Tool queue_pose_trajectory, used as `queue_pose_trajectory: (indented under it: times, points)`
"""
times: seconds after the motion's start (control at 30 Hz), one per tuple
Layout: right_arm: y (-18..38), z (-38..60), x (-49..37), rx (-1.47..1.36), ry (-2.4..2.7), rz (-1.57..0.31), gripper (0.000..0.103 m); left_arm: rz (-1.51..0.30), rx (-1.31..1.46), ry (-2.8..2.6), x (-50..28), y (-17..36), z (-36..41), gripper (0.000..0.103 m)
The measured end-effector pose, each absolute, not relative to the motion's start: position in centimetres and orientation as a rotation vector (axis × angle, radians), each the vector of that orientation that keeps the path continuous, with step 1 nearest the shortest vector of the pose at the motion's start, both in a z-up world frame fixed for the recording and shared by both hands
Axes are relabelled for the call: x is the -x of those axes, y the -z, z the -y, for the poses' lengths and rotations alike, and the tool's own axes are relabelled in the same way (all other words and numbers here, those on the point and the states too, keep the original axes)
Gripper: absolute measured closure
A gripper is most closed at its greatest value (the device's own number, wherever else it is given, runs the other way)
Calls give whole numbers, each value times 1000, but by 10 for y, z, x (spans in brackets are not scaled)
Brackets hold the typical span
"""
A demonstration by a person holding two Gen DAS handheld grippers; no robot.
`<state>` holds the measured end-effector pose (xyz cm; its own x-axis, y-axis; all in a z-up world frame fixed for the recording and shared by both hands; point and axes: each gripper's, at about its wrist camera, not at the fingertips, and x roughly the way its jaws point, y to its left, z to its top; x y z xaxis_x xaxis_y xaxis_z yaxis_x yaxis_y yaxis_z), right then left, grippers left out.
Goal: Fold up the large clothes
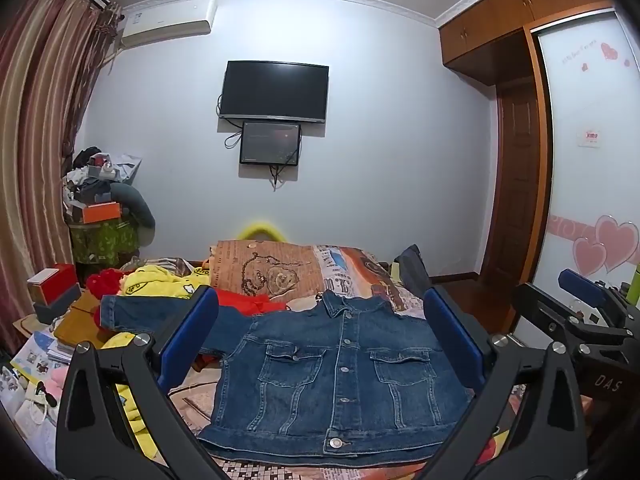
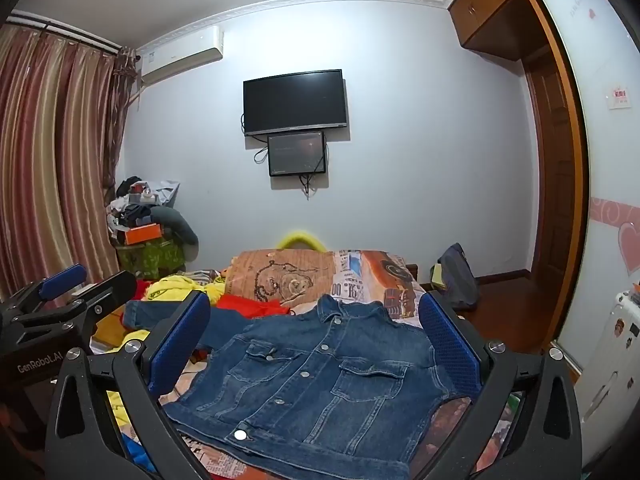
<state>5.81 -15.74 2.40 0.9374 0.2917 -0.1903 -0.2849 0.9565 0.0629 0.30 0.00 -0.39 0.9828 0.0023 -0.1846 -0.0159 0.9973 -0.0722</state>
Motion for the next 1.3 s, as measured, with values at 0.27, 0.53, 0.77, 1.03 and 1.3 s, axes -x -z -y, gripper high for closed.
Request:
queue_pose_trajectory:
  times: [0.27,0.53,0.77,1.03,1.3]
  points:
    - [-24,158,-59,-36,-290,-203,0,-184,72,-13,-4,5,2,0]
    - [-25,160,-59,-44,-285,-206,0,-183,69,-10,-4,4,3,0]
    - [-25,161,-60,-43,-283,-205,0,-183,63,-8,-5,5,4,0]
    - [-26,162,-60,-41,-279,-206,0,-183,61,-5,-7,4,4,0]
    - [-26,161,-61,-38,-280,-207,0,-183,62,-9,-7,4,5,0]
